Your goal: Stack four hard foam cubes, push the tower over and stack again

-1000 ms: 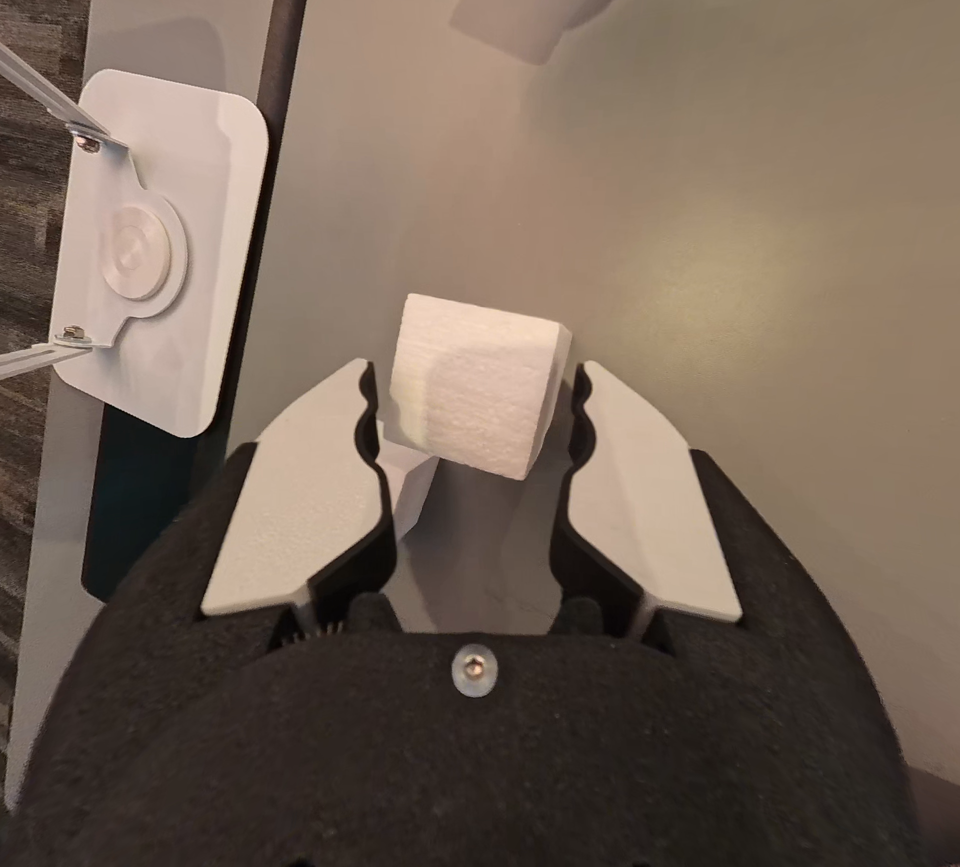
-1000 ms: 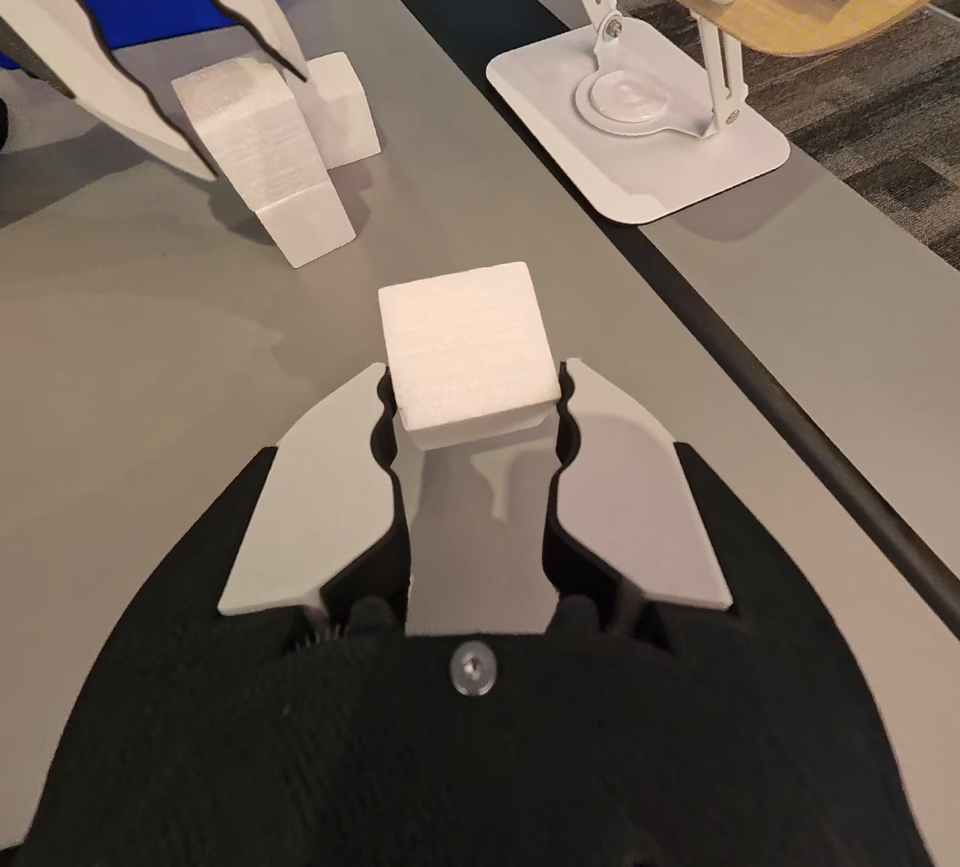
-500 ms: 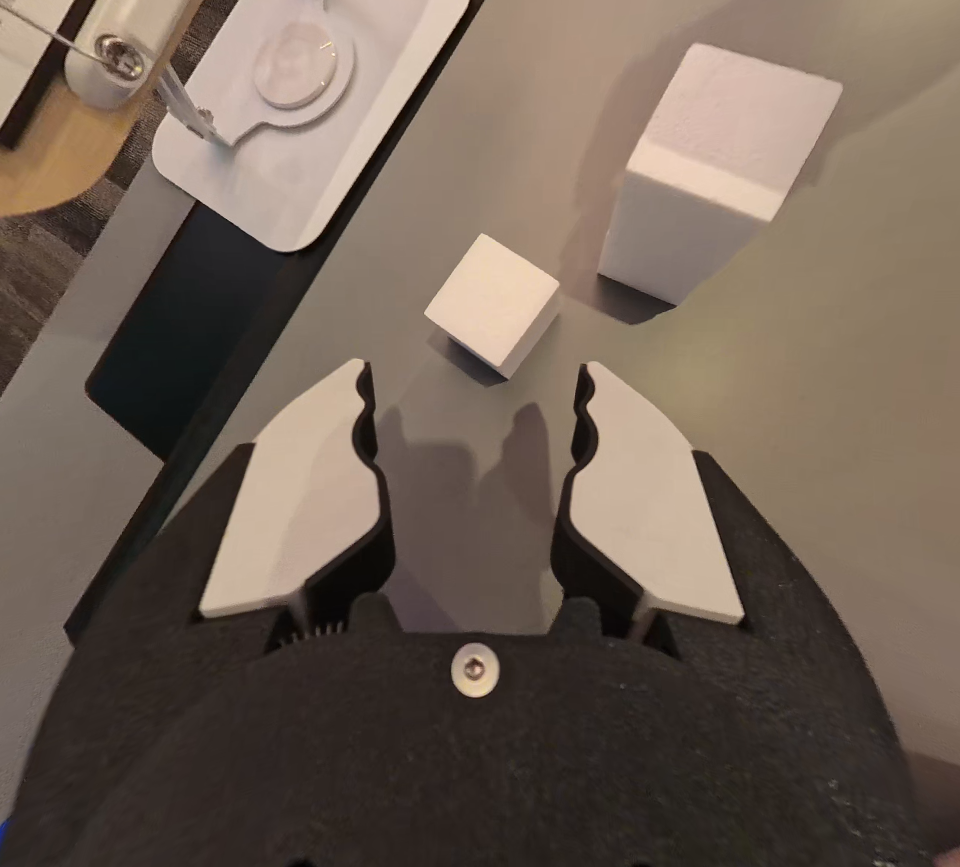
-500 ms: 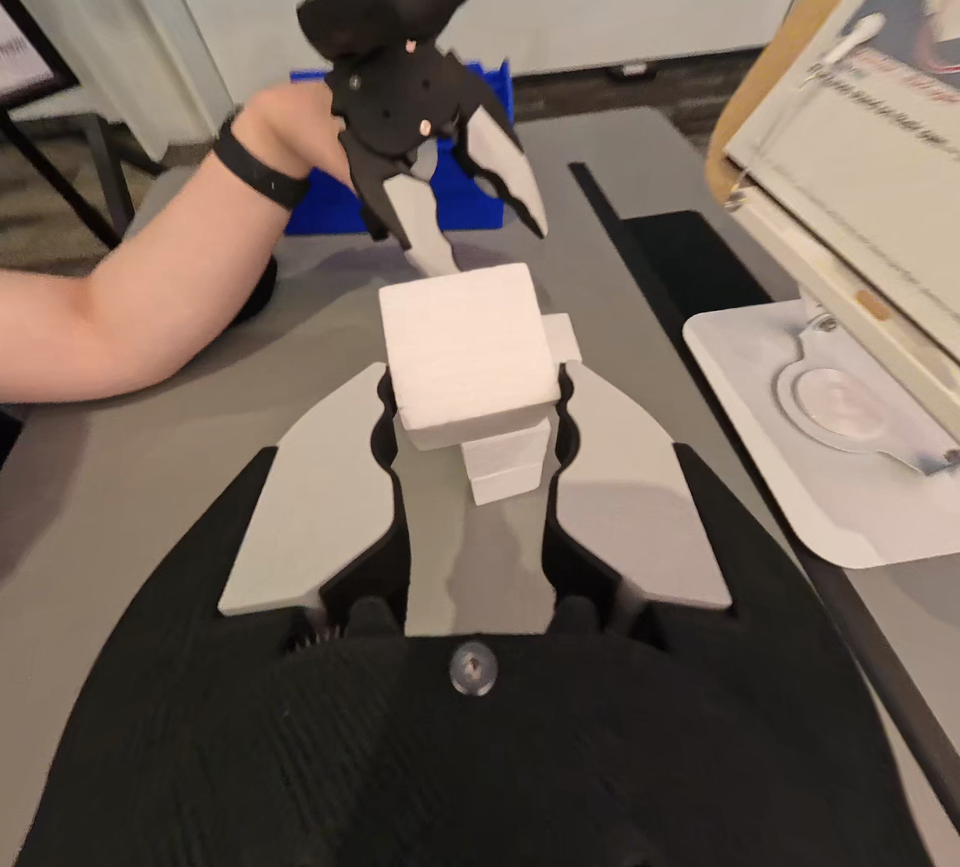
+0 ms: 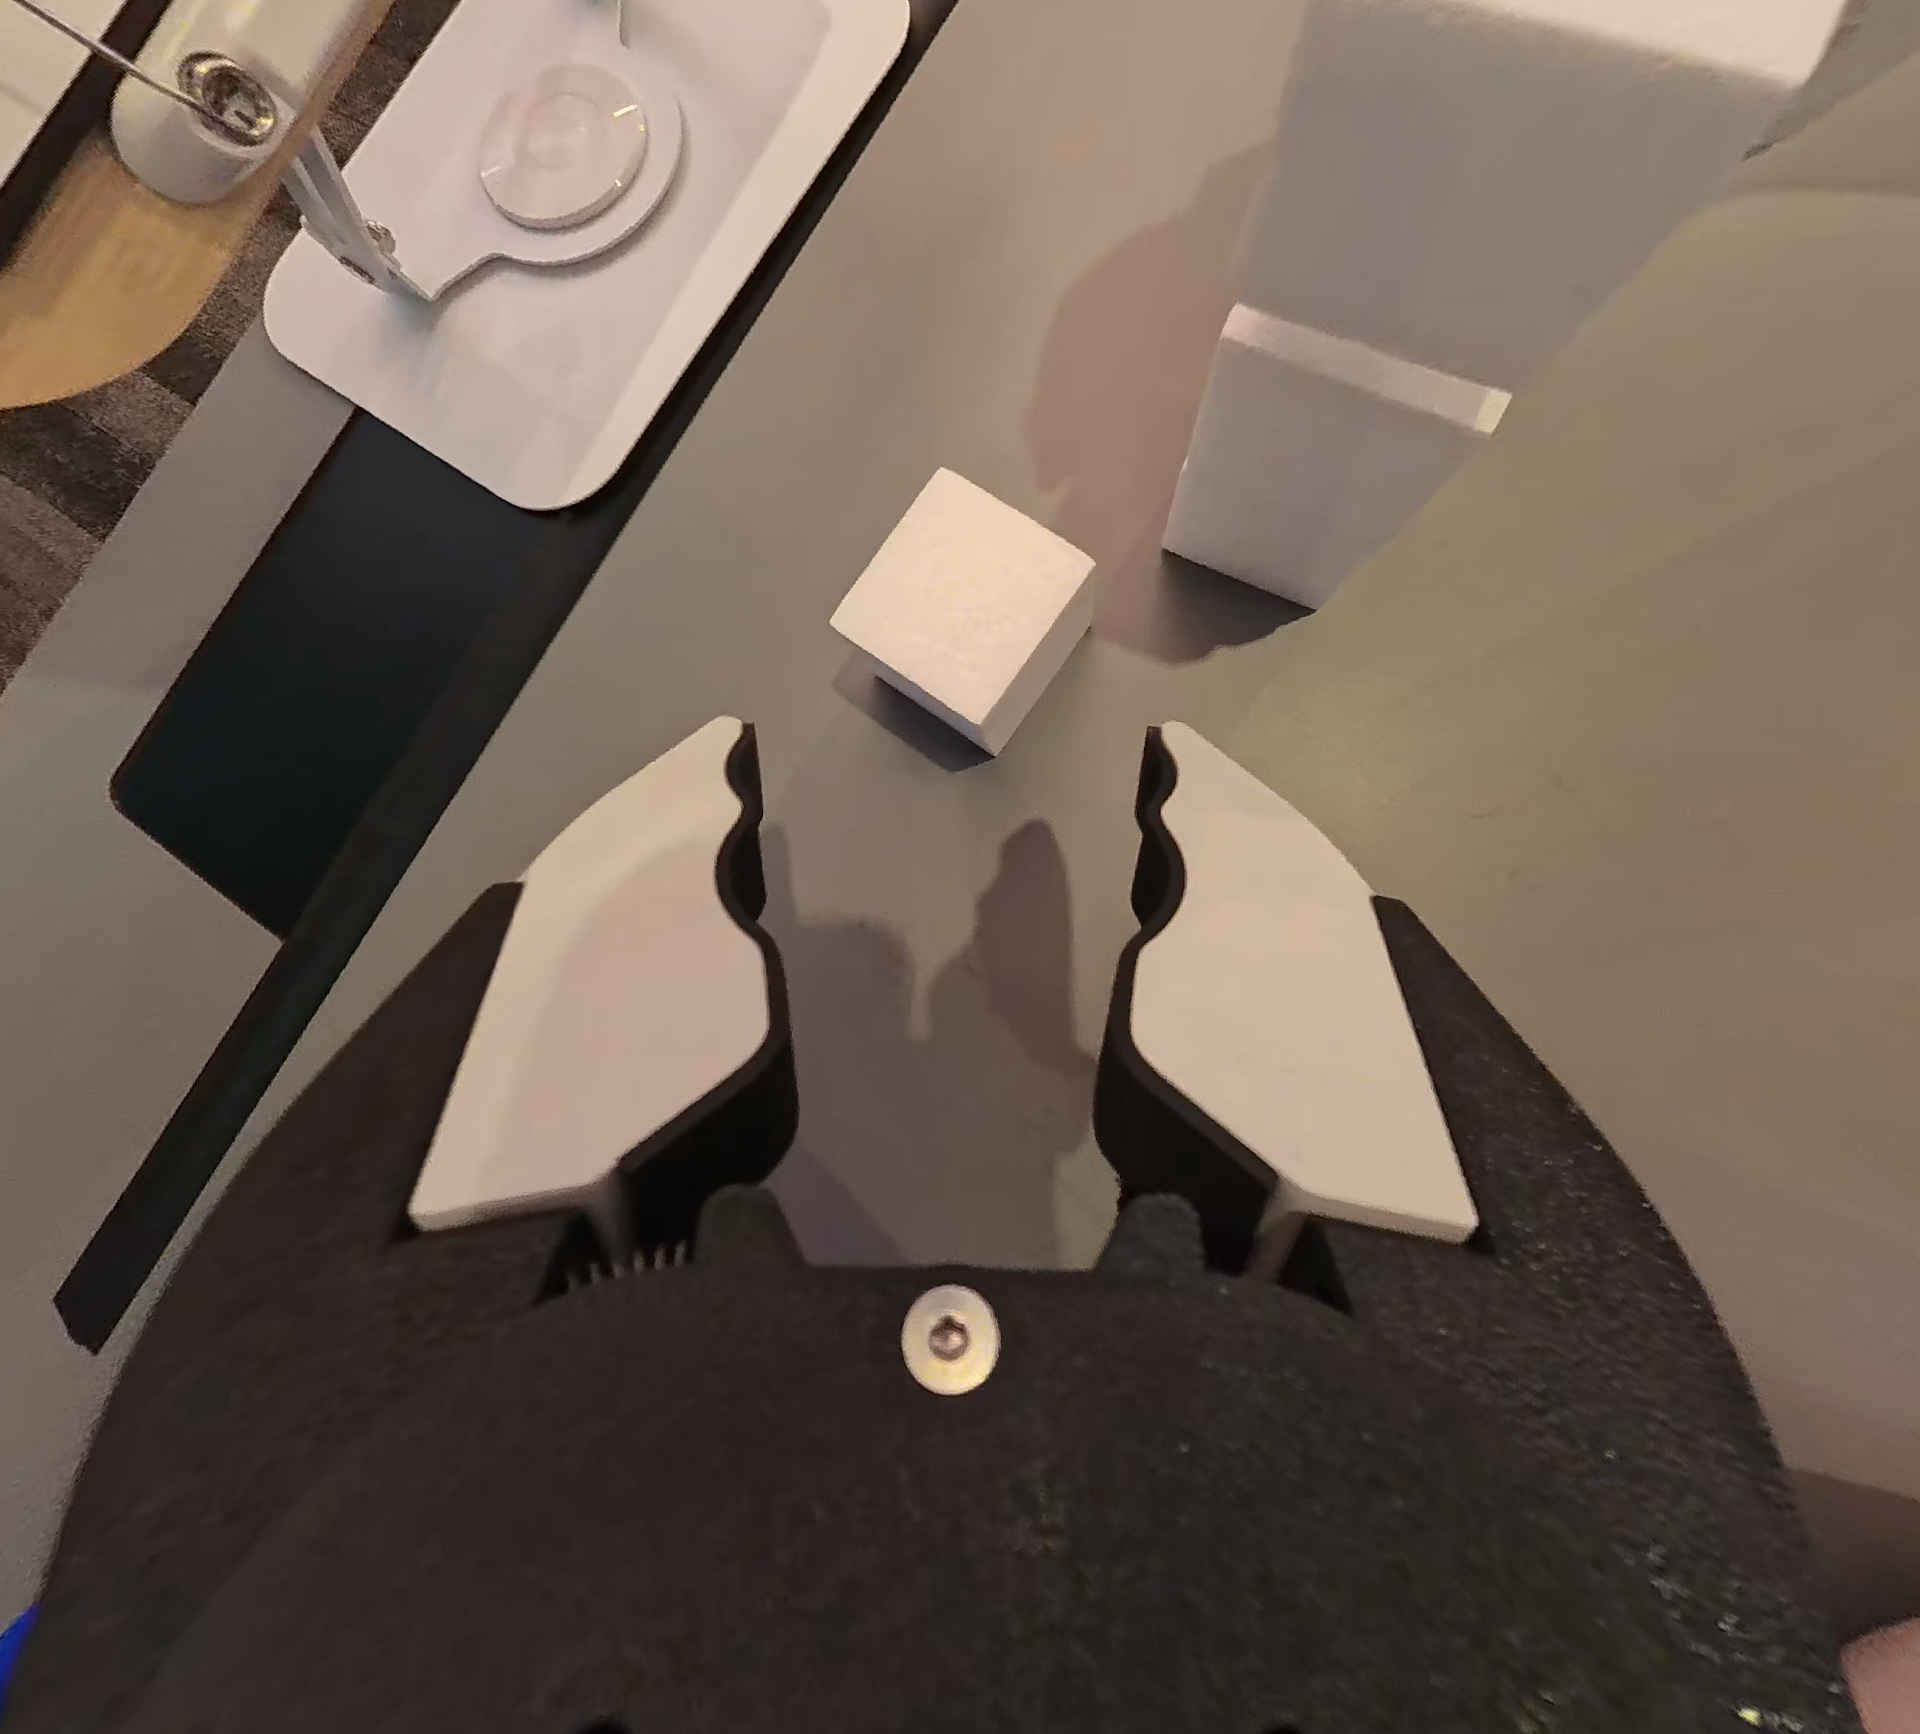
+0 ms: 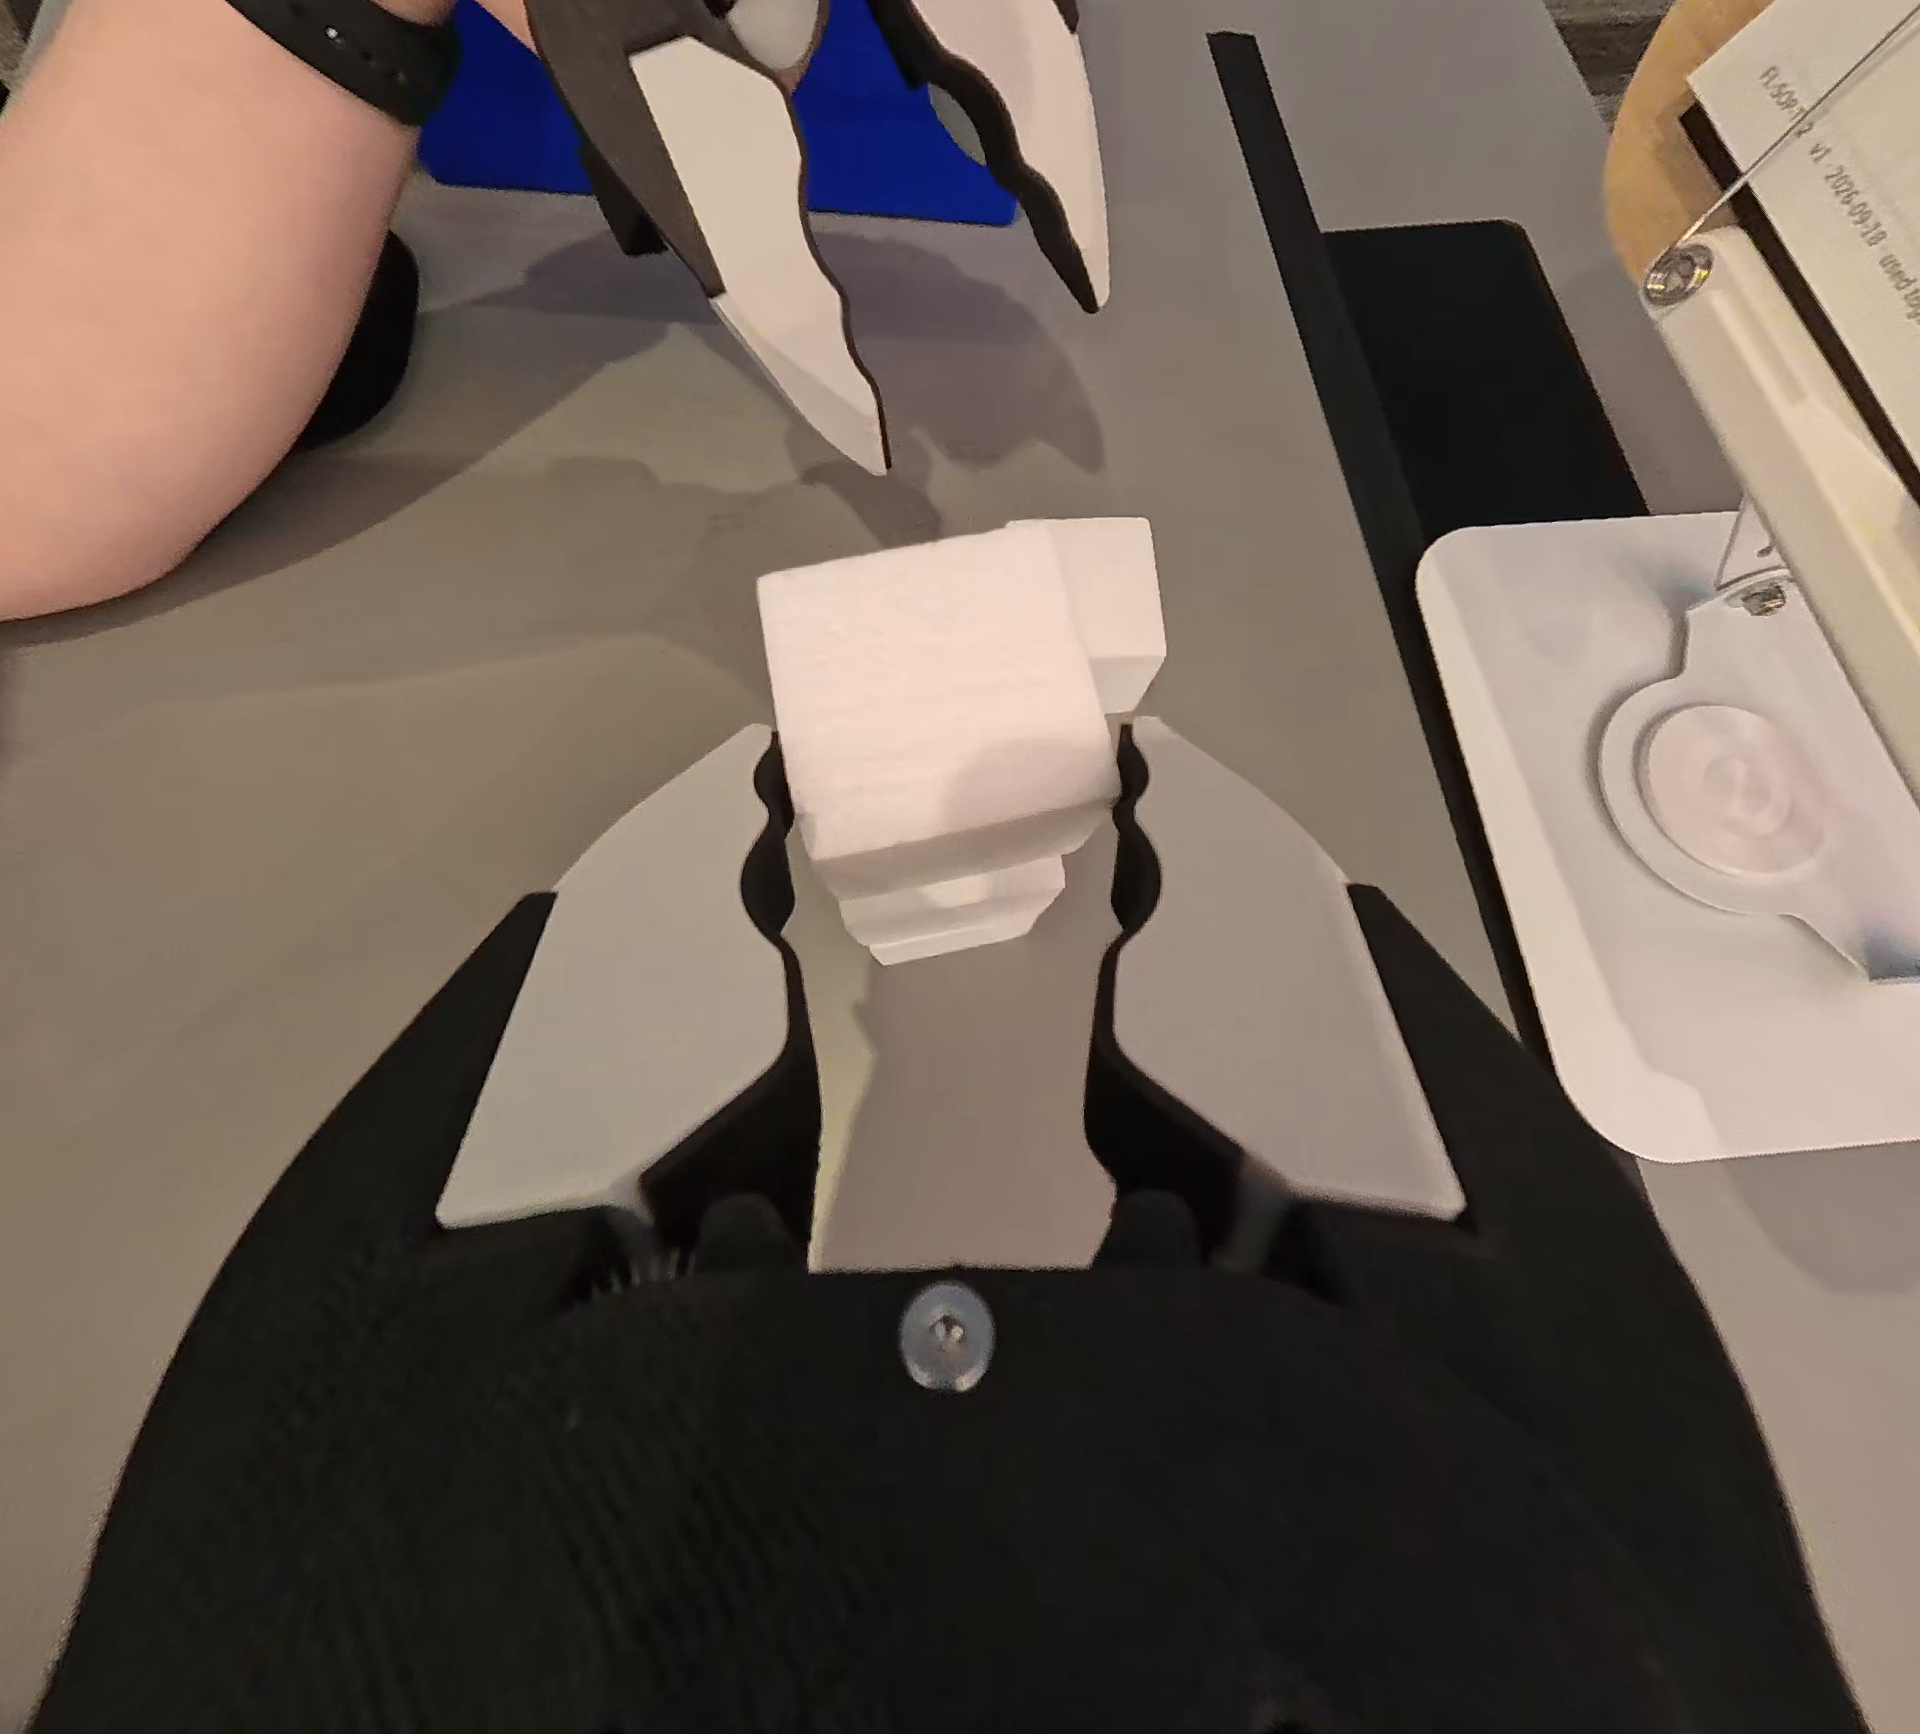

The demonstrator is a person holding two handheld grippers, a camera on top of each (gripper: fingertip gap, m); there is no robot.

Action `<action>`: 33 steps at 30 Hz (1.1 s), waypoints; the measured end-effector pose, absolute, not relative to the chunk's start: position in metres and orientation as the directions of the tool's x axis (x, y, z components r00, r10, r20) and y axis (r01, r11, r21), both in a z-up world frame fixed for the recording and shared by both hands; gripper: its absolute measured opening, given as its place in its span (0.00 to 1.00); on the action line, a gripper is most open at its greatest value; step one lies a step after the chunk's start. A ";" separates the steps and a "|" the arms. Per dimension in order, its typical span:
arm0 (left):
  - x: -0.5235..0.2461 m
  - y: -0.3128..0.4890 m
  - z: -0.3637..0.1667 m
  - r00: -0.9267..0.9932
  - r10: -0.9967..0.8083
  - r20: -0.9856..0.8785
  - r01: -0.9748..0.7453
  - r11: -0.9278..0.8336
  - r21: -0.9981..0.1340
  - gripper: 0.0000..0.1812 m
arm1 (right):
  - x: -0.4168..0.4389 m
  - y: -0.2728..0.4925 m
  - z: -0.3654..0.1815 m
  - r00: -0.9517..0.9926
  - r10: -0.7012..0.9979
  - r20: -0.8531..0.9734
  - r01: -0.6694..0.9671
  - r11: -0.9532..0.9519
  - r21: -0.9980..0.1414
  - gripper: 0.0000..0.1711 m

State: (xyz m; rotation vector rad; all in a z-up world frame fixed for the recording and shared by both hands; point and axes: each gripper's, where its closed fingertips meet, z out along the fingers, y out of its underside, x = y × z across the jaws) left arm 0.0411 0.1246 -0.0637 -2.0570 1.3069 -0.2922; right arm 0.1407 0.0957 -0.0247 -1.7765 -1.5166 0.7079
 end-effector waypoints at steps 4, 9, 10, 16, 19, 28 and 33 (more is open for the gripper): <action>0.040 0.124 -0.064 0.472 -0.867 -0.162 -0.717 -0.270 -0.643 0.39 | 0.143 0.095 -0.037 0.169 0.985 0.035 0.654 -0.085 -0.752 0.36; 0.042 0.126 -0.062 0.473 -0.865 -0.169 -0.712 -0.263 -0.651 0.40 | 0.143 0.098 -0.045 0.191 0.978 0.078 0.689 -0.077 -0.721 0.42; 0.042 0.127 -0.063 0.474 -0.864 -0.169 -0.711 -0.262 -0.652 0.41 | 0.143 0.098 -0.046 0.193 0.978 0.084 0.690 -0.074 -0.720 0.45; 0.054 0.140 -0.088 0.427 -0.889 -0.166 -0.712 -0.218 -0.667 0.44 | 0.163 0.078 -0.021 0.198 0.975 0.104 0.607 -0.039 -0.794 0.48; 0.072 0.148 -0.096 0.395 -0.904 -0.162 -0.668 -0.162 -0.726 0.41 | 0.187 0.065 -0.012 0.206 0.974 0.097 0.557 -0.035 -0.830 0.48; 0.077 0.155 -0.128 0.391 -0.908 -0.151 -0.698 -0.185 -0.692 0.42 | 0.245 0.072 0.011 0.301 0.953 0.038 0.422 -0.098 -0.901 0.46; 0.068 0.156 -0.128 0.404 -0.894 -0.193 -0.744 -0.198 -0.638 0.37 | 0.259 0.076 0.008 0.322 0.946 0.036 0.423 -0.109 -0.900 0.44</action>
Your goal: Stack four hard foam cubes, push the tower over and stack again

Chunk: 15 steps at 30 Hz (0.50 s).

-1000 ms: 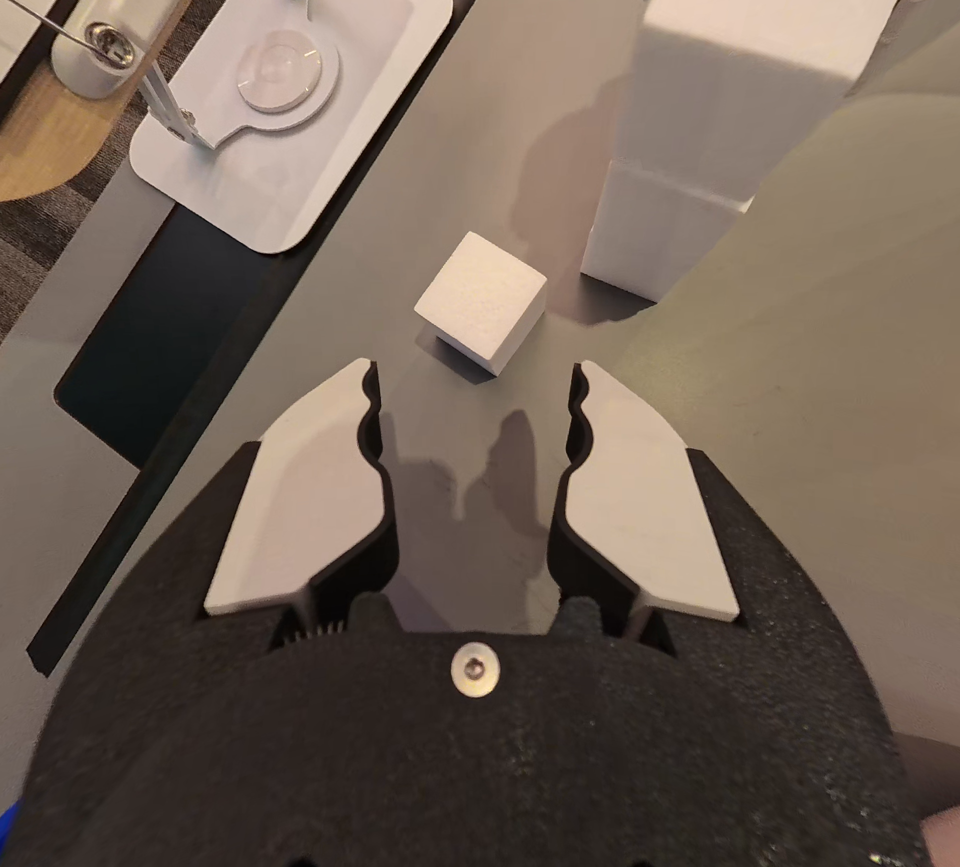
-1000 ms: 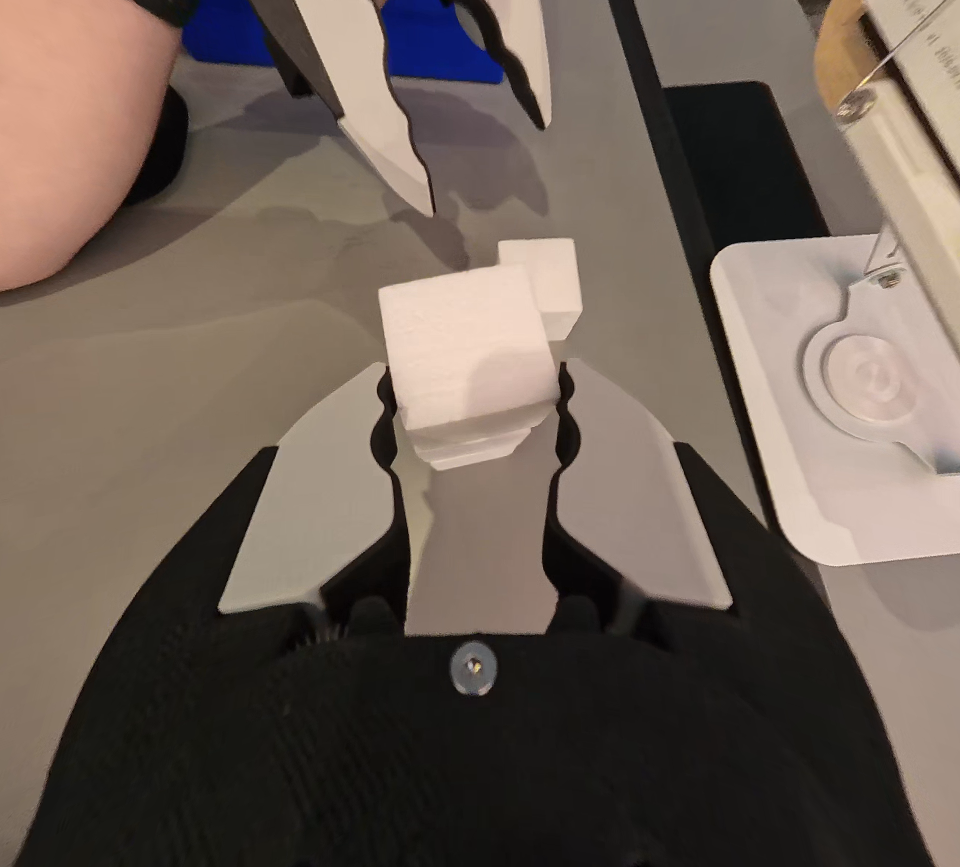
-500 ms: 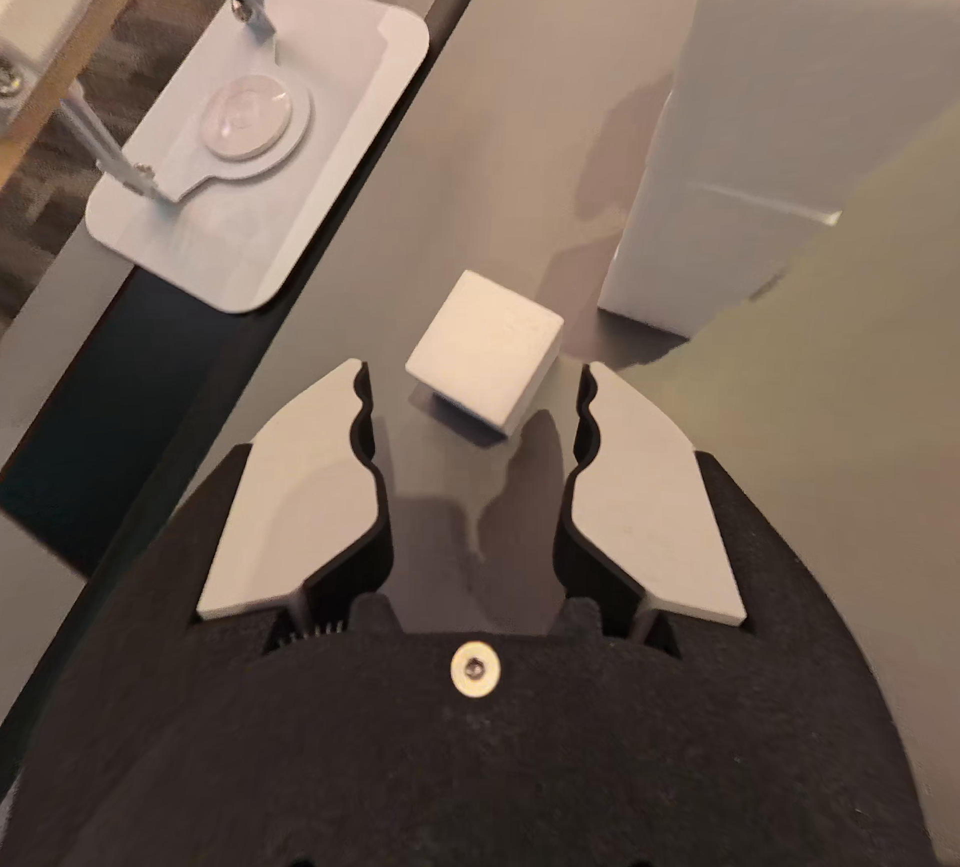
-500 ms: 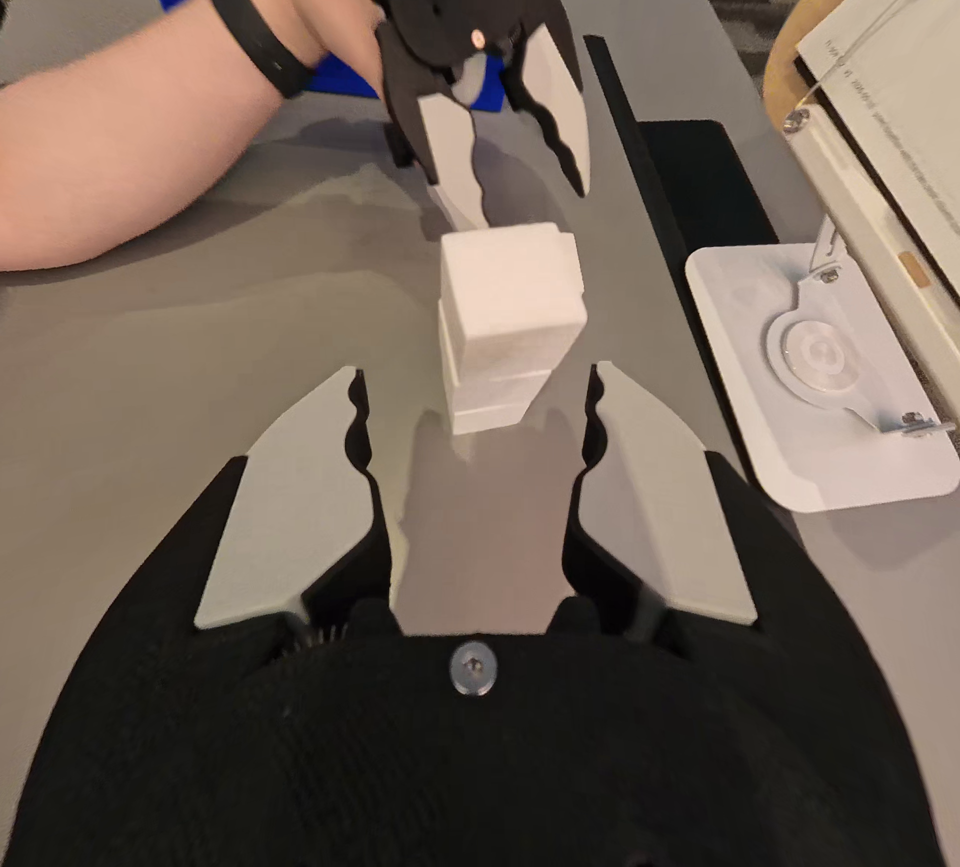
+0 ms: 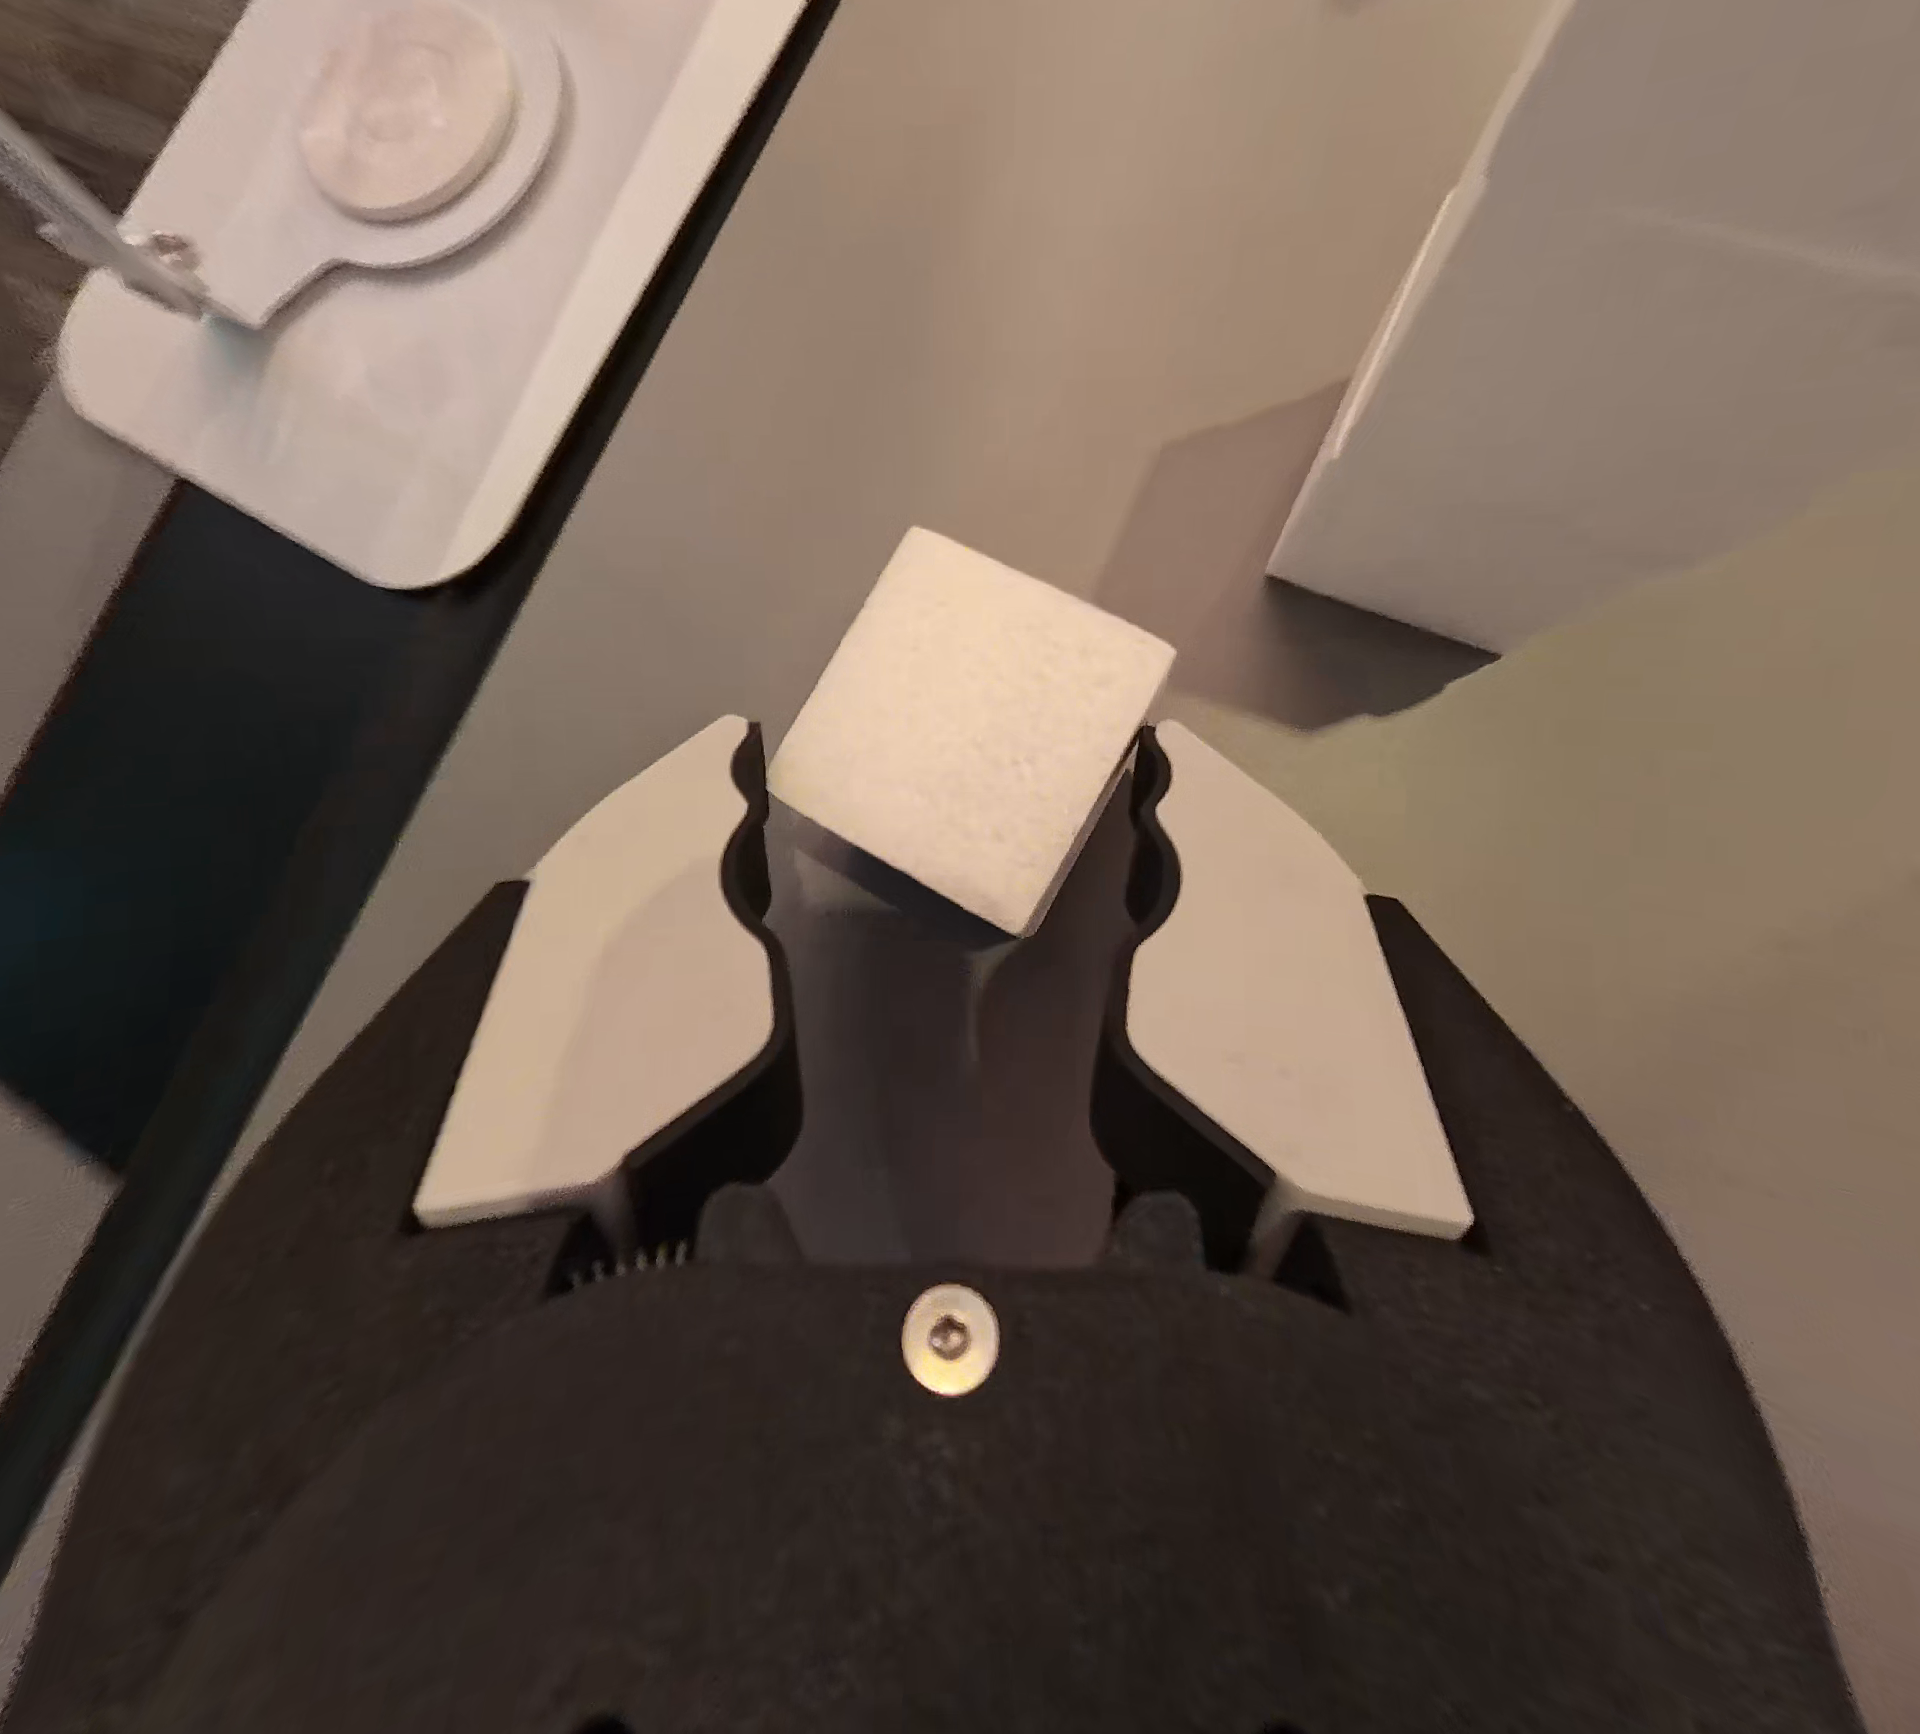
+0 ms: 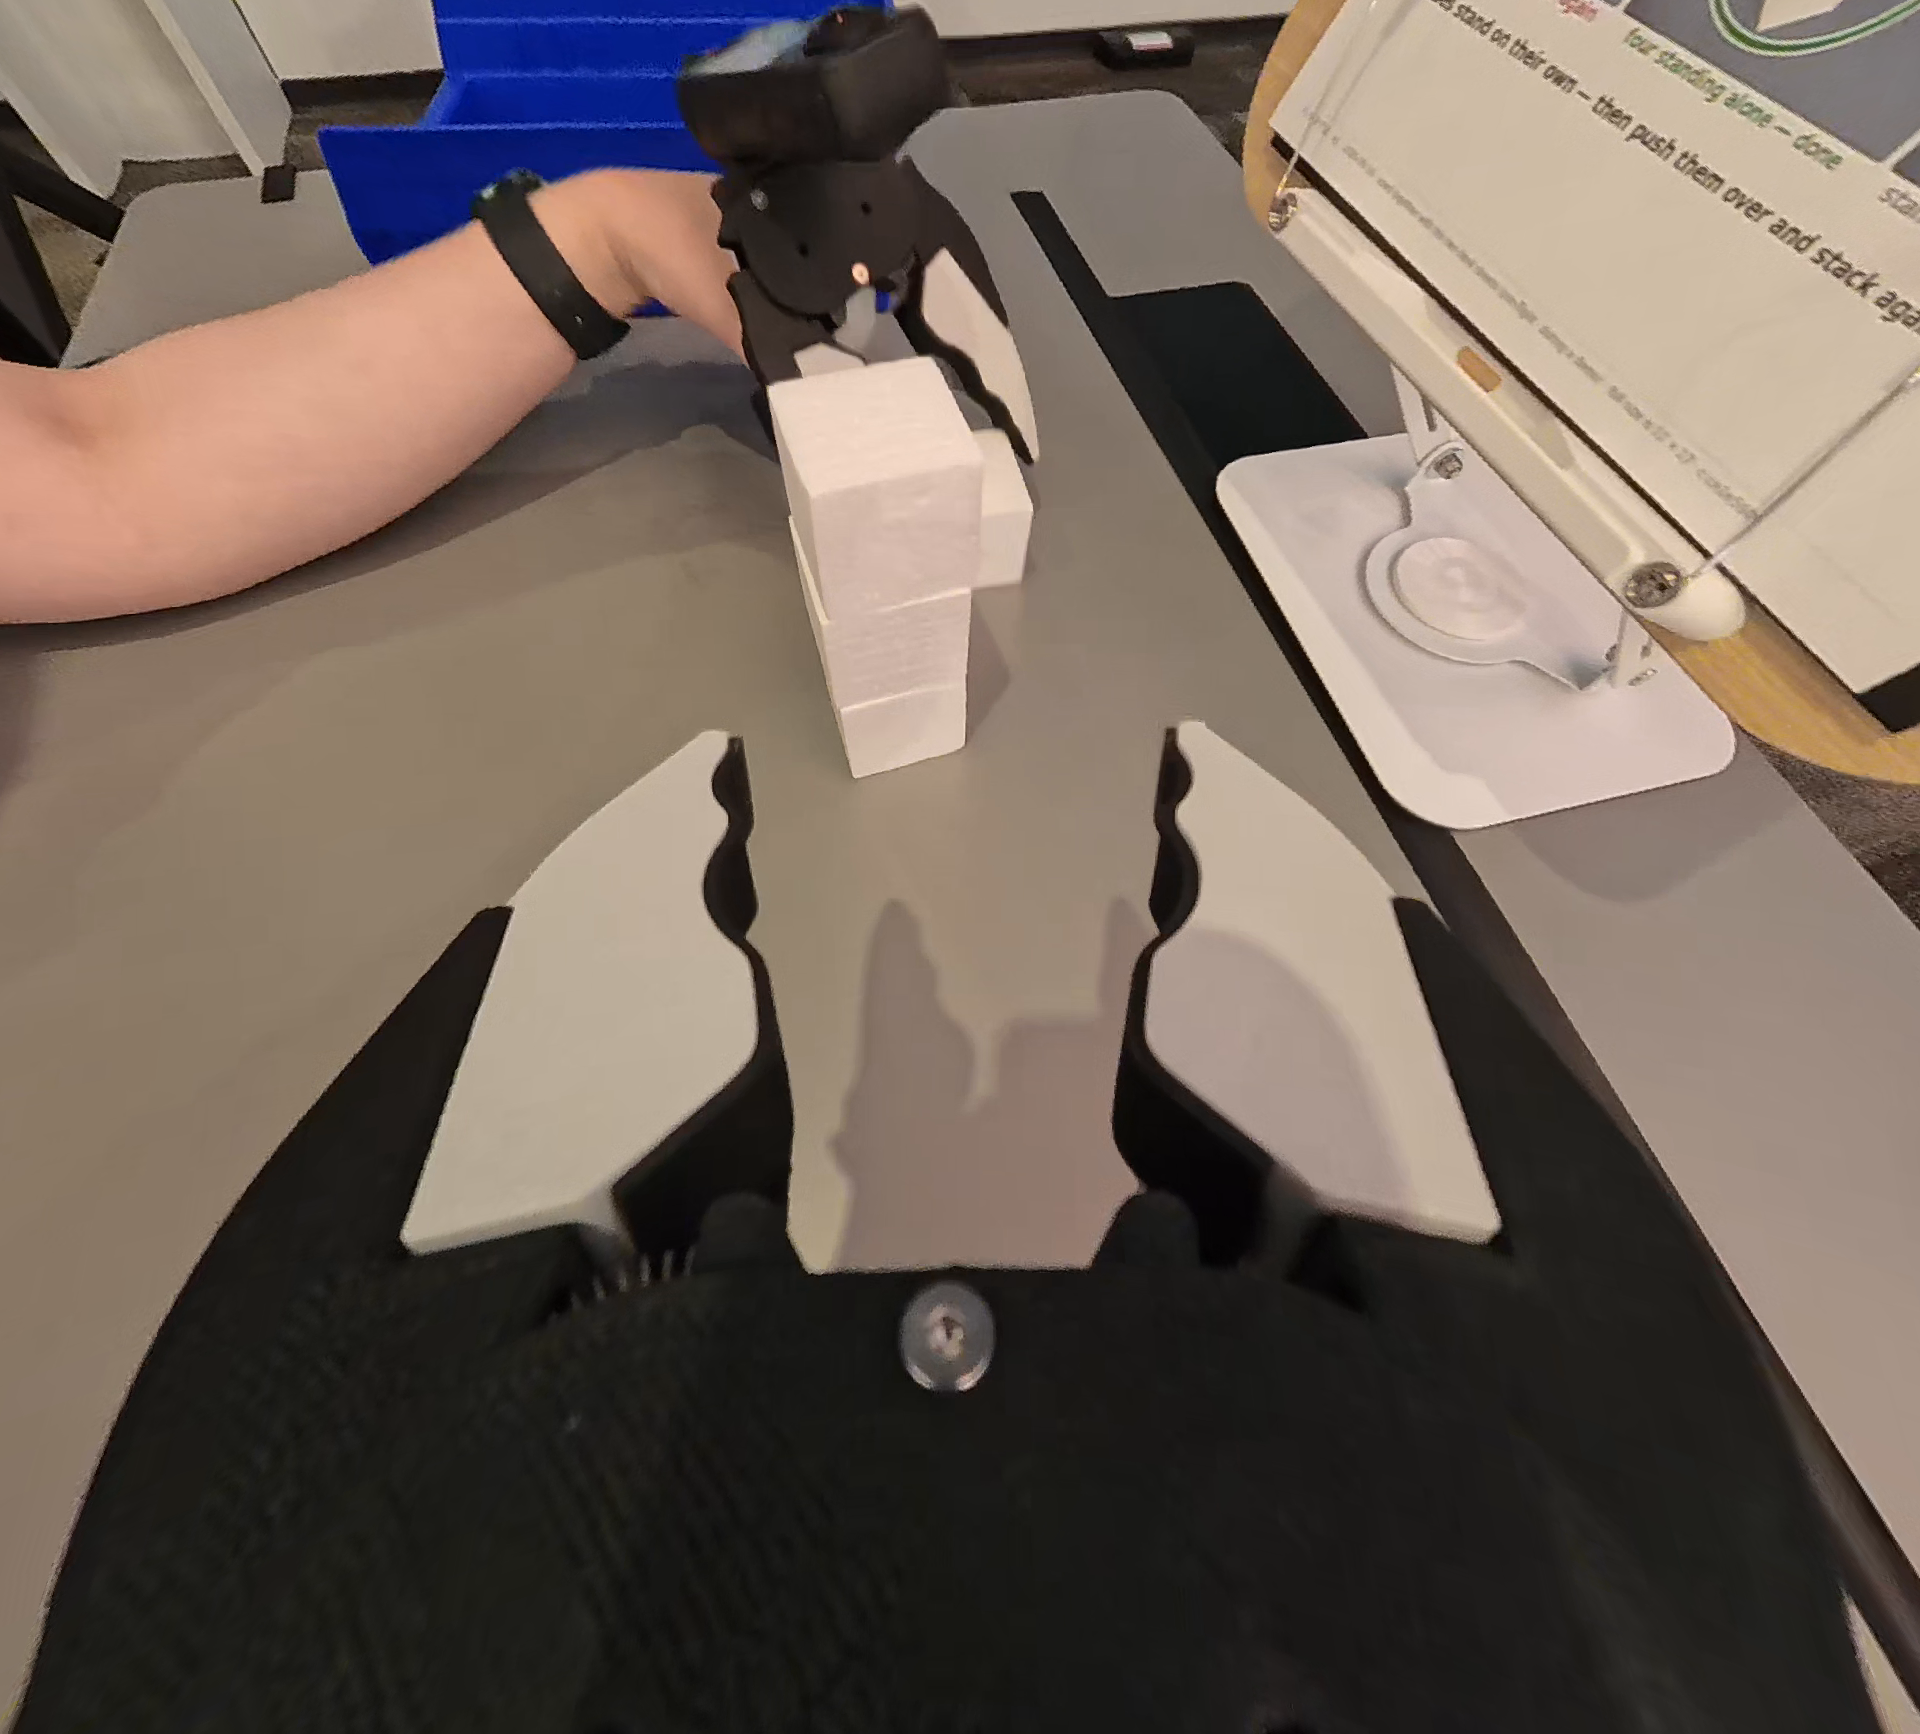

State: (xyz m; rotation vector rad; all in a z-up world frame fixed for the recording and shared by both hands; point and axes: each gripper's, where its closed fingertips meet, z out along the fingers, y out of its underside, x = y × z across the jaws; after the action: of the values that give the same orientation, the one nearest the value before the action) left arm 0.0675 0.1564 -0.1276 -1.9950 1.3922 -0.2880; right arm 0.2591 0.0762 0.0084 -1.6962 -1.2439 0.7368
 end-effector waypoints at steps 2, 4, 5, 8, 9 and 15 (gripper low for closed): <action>0.057 0.159 -0.108 0.442 -0.863 -0.246 -0.746 -0.201 -0.635 0.37 | 0.264 0.078 0.008 0.333 0.942 0.039 0.422 -0.112 -0.900 0.44; 0.050 0.157 -0.075 0.498 -0.820 -0.280 -0.716 -0.208 -0.666 0.37 | 0.269 0.080 0.010 0.345 0.938 0.035 0.414 -0.119 -0.903 0.44; 0.046 0.154 -0.057 0.536 -0.792 -0.293 -0.702 -0.225 -0.676 0.37 | 0.272 0.081 0.011 0.353 0.935 0.032 0.407 -0.123 -0.905 0.44; 0.051 0.136 -0.006 0.637 -0.724 -0.263 -0.626 -0.288 -0.724 0.37 | 0.278 0.084 0.013 0.370 0.929 0.021 0.386 -0.133 -0.913 0.44; 0.059 0.131 0.011 0.661 -0.708 -0.248 -0.585 -0.280 -0.761 0.37 | 0.280 0.085 0.013 0.372 0.928 0.015 0.381 -0.138 -0.914 0.44; 0.114 0.101 0.053 0.632 -0.766 -0.119 -0.455 -0.243 -0.857 0.37 | 0.288 0.087 0.002 0.376 0.927 0.007 0.408 -0.159 -0.899 0.43</action>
State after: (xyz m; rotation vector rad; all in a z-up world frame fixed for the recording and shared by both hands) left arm 0.1141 0.1008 0.0526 -1.8884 0.9703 -0.4042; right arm 0.2880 0.0865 0.0020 -1.7435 -1.1792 0.7290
